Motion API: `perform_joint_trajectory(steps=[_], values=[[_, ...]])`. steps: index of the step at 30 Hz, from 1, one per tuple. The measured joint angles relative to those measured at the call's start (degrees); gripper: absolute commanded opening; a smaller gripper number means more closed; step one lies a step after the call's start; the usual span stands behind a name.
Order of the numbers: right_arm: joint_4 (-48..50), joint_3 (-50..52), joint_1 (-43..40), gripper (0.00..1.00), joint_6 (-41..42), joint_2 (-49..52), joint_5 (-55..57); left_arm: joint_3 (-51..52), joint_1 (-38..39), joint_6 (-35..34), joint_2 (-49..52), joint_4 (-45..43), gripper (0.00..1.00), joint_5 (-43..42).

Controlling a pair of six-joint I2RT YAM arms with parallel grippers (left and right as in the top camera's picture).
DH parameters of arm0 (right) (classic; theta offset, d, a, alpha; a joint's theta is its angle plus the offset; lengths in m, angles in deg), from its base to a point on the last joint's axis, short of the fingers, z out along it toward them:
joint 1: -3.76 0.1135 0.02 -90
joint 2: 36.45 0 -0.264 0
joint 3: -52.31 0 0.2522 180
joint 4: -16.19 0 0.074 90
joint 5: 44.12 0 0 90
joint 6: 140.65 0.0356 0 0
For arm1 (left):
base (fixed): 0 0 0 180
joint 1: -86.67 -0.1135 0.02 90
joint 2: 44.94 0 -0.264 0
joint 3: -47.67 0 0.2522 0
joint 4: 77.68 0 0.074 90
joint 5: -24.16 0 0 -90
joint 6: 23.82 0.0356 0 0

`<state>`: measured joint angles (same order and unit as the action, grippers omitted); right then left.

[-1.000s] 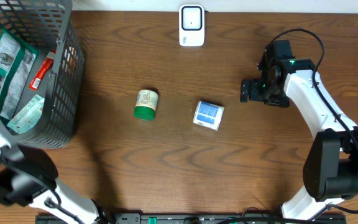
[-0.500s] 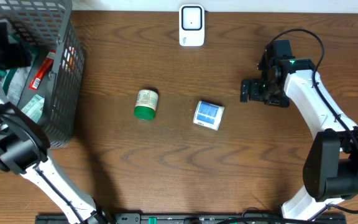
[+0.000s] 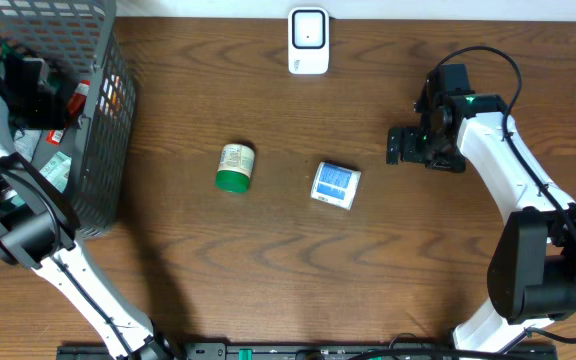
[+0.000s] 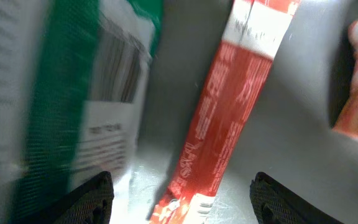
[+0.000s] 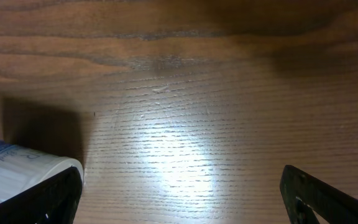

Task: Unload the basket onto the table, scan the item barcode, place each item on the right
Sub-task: 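Reach the left gripper into the basket and grasp the red tube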

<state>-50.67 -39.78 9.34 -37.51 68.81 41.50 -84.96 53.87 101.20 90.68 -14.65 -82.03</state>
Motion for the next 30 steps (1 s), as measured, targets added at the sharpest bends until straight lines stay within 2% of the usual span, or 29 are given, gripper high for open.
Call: perform_joint_trajectory(steps=[8, 13, 17, 18, 30], values=[[0.0, 0.0, 0.0, 0.99, 0.0, 0.0, 0.0, 1.3, 0.0, 1.0, 1.9, 0.6, 0.71, -0.4], [0.0, 0.0, 0.0, 0.99, 0.0, 0.0, 0.0, 1.3, 0.0, 0.8, 2.0, 0.7, 0.43, -0.4], [0.0, 0.0, 0.0, 0.99, 0.0, 0.0, 0.0, 1.3, 0.0, 1.0, 2.0, 1.0, 0.12, -0.5], [0.0, 0.0, 0.0, 0.99, 0.0, 0.0, 0.0, 1.3, 0.0, 0.7, 2.0, 1.0, 0.08, -0.5], [0.0, 0.0, 0.0, 0.99, 0.0, 0.0, 0.0, 2.3, 0.0, 1.0, -1.6, 1.5, 0.07, -0.6]])
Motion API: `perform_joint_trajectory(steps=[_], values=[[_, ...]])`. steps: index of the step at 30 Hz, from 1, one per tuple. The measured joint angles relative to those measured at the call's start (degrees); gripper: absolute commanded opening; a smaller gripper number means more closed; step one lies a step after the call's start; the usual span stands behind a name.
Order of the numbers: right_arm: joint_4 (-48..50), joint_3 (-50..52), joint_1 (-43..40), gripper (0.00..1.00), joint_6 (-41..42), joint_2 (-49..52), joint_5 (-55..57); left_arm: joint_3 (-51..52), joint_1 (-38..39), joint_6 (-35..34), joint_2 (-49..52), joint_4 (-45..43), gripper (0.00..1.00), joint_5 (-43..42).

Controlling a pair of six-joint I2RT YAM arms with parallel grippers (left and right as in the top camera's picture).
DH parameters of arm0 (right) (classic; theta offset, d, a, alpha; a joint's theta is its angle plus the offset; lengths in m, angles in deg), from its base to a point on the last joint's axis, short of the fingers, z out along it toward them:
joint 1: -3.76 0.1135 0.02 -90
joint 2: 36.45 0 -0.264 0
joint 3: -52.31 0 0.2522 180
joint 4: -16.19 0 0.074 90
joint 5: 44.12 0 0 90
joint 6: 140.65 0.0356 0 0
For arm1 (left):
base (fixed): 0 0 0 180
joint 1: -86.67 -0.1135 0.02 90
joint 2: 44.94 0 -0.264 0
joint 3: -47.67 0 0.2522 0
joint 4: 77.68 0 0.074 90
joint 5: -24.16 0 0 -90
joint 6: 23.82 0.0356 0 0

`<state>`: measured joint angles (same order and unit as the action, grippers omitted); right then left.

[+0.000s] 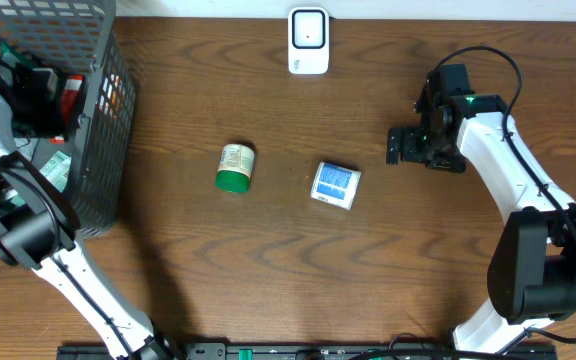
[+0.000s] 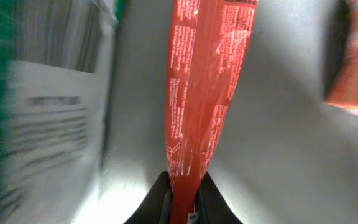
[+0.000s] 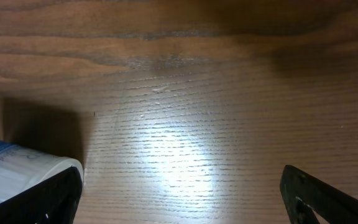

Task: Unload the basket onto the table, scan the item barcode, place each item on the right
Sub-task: 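Reach the left gripper into the basket and grasp the red tube, then lift the red tube out and carry it beside the jar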

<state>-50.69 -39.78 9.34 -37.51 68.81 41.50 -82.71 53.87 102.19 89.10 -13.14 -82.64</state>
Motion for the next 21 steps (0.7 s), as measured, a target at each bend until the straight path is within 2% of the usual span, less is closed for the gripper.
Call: perform_joint_trajectory(steps=[12, 17, 21], values=[[0.0, 0.0, 0.0, 0.99, 0.0, 0.0, 0.0, 0.0, 0.0, -1.7, -29.2, -3.0, 0.07, 0.0], [0.0, 0.0, 0.0, 0.99, 0.0, 0.0, 0.0, -0.1, 0.3, -10.0, -38.2, -2.1, 0.07, -0.3], [0.0, 0.0, 0.0, 0.99, 0.0, 0.0, 0.0, -0.1, 1.9, -17.5, -42.9, 3.2, 0.07, -4.4]])
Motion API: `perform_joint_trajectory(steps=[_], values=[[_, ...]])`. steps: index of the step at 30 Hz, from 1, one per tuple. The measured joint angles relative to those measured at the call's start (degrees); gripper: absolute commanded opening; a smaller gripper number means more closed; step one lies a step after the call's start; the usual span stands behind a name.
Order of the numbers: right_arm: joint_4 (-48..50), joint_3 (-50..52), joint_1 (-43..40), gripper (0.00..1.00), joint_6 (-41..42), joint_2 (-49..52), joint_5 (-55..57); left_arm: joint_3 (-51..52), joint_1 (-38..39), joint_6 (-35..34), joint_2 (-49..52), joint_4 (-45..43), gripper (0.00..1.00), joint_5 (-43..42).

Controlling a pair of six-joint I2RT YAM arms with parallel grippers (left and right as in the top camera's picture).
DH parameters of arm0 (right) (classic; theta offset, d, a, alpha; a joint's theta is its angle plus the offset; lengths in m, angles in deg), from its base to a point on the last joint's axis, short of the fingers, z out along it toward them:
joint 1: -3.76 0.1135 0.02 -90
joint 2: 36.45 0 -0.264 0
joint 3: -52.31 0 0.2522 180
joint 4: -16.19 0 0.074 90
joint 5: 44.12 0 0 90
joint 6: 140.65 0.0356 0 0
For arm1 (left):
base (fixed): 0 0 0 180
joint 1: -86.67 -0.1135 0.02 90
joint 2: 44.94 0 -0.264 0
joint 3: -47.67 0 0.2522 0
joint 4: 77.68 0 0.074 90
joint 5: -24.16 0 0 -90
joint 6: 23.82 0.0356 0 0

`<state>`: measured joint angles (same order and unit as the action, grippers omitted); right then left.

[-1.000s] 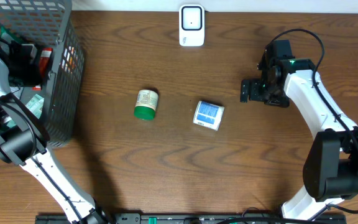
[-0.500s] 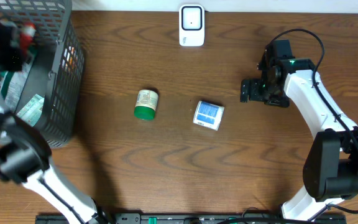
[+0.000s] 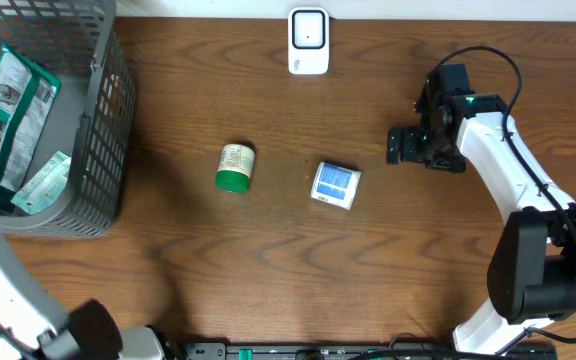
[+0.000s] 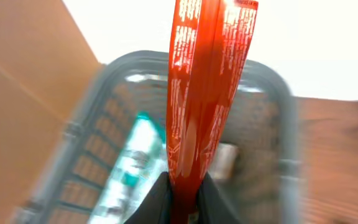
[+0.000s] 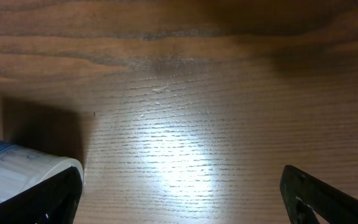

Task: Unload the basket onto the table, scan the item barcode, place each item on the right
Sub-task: 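Lift the red tube out and carry it beside the jar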

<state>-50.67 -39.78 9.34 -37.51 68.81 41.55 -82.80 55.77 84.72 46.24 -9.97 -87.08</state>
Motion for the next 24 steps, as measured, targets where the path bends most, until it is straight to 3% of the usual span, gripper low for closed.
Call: perform_joint_trajectory(steps=[6, 11, 18, 24], values=[[0.0, 0.0, 0.0, 0.99, 0.0, 0.0, 0.1, 0.2, 7.3, -9.2, -1.8, 11.7, 0.07, -7.4], [0.0, 0.0, 0.0, 0.99, 0.0, 0.0, 0.1, 6.5, 16.1, -12.5, -1.6, 12.9, 0.07, -9.3], [0.0, 0.0, 0.0, 0.99, 0.0, 0.0, 0.1, 23.3, 29.2, -18.6, -0.5, 5.9, 0.07, -4.4], [0.0, 0.0, 0.0, 0.99, 0.0, 0.0, 0.1, 38.6, 39.6, -26.1, -0.4, -9.2, 0.07, 2.8]])
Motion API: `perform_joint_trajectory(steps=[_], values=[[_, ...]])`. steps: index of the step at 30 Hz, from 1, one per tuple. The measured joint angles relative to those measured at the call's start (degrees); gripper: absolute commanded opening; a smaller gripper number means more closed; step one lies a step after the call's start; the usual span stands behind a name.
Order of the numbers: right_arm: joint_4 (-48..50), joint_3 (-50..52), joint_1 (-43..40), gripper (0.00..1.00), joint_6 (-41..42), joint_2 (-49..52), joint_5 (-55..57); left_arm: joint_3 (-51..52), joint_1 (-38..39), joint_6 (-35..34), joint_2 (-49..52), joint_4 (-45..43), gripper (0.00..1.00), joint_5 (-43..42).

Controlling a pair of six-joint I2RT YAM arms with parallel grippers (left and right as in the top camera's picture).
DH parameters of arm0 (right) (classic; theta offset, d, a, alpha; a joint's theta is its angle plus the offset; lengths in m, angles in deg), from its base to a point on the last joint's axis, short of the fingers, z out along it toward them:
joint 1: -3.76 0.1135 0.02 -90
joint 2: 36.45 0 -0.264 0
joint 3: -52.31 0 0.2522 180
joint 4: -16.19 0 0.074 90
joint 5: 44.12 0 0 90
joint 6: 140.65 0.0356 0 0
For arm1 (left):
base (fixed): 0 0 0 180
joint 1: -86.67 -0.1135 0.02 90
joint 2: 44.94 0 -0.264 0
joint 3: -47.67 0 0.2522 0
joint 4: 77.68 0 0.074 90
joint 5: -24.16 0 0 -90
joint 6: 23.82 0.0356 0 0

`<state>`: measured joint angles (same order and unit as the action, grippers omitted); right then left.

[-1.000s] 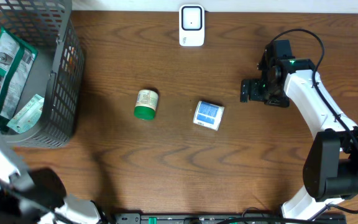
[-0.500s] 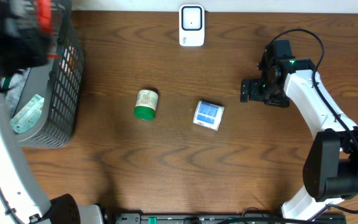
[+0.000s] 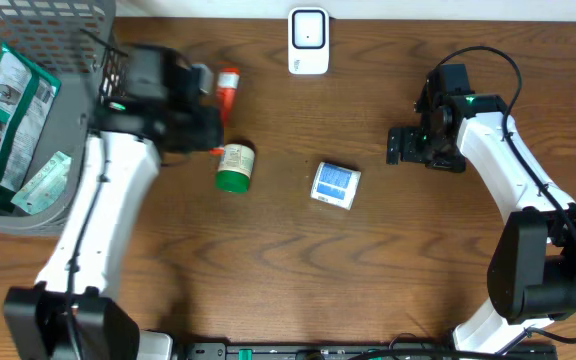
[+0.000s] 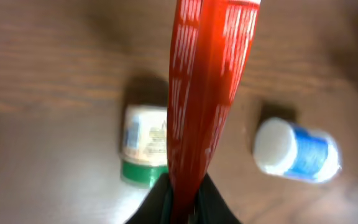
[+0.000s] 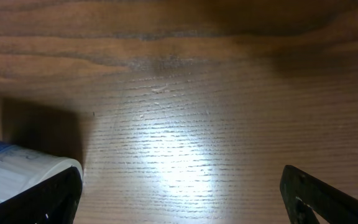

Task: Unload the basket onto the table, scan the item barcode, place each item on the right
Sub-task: 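Lift the red tube out and carry it beside the jar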

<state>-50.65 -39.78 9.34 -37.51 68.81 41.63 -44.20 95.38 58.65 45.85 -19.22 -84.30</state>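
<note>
A long red packet (image 4: 197, 93) with a white end (image 3: 228, 75) is pinched edge-on in my left gripper (image 4: 182, 200), which is shut on it. In the overhead view the left gripper (image 3: 214, 104) holds it above the table, just right of the basket and left of the white scanner (image 3: 308, 41) at the far edge. My right gripper (image 5: 182, 202) stands open over bare wood, and in the overhead view the right gripper (image 3: 396, 146) is to the right of the blue-and-white pack.
A white bottle with a green cap (image 3: 235, 167) lies under the held packet. A blue-and-white pack (image 3: 336, 185) lies mid-table, its corner by my right gripper's left finger (image 5: 39, 199). The grey mesh basket (image 3: 103, 170) at the left holds green-and-white packets.
My left gripper has moved with the red packet from high above the basket to over the table beside the green-capped bottle. The right arm has not moved.
My left gripper was open around the red packet inside the basket. Then it was shut on the packet there. Then it held the packet high above the basket, and now holds it over the table near the scanner. The right gripper stayed open and still.
</note>
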Motion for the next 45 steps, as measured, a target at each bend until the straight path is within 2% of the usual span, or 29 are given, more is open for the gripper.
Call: perform_joint_trajectory(steps=[6, 9, 14, 21, 22, 23, 25, 28, 31, 34, 36, 37, 38, 39, 40, 45], values=[[0.0, 0.0, 0.0, 0.99, 0.0, 0.0, 0.0, 11.4, 7.7, -7.0, 0.0, -16.2, 0.08, 6.8], [0.0, 0.0, 0.0, 0.99, 0.0, 0.0, 0.0, 15.0, 10.5, -9.4, 0.0, -20.7, 0.07, 9.6], [0.0, 0.0, 0.0, 0.99, 0.0, 0.0, 0.0, 18.1, 14.9, -11.4, 1.1, -23.6, 0.07, 12.8], [0.0, 0.0, 0.0, 0.99, 0.0, 0.0, 0.0, 18.2, 18.9, -12.1, 9.1, -27.4, 0.07, 15.9], [0.0, 0.0, 0.0, 0.99, 0.0, 0.0, 0.0, 18.2, 19.0, -12.2, 10.4, -27.8, 0.12, 16.0], [0.0, 0.0, 0.0, 0.99, 0.0, 0.0, 0.0, 18.2, 19.0, -12.2, 11.4, -28.0, 0.23, 16.1], [0.0, 0.0, 0.0, 0.99, 0.0, 0.0, 0.0, 18.4, 19.0, -11.9, 12.6, -28.2, 0.52, 16.4], [0.0, 0.0, 0.0, 0.99, 0.0, 0.0, 0.0, 18.5, 19.0, -12.3, 12.8, -28.6, 0.61, 16.9], [0.0, 0.0, 0.0, 0.99, 0.0, 0.0, 0.0, 18.5, 19.0, -12.3, 12.4, -28.7, 0.63, 17.1], [0.0, 0.0, 0.0, 0.99, 0.0, 0.0, 0.0, 18.2, 19.0, -12.2, 11.2, -28.6, 0.63, 17.2], [0.0, 0.0, 0.0, 0.99, 0.0, 0.0, 0.0, 18.1, 19.0, -12.1, 8.9, -28.6, 0.56, 17.2], [0.0, 0.0, 0.0, 0.99, 0.0, 0.0, 0.0, 18.0, 19.0, -12.3, 7.6, -28.6, 0.45, 17.2], [0.0, 0.0, 0.0, 0.99, 0.0, 0.0, 0.0, 17.8, 19.0, -12.2, 6.4, -28.6, 0.25, 17.2], [0.0, 0.0, 0.0, 0.99, 0.0, 0.0, 0.0, 17.4, 19.0, -12.0, 5.3, -28.5, 0.11, 17.3], [0.0, 0.0, 0.0, 0.99, 0.0, 0.0, 0.0, 17.0, 19.0, -11.7, 4.4, -28.4, 0.07, 17.3], [0.0, 0.0, 0.0, 0.99, 0.0, 0.0, 0.0, 15.9, 19.0, -10.8, 3.7, -27.4, 0.07, 17.4]])
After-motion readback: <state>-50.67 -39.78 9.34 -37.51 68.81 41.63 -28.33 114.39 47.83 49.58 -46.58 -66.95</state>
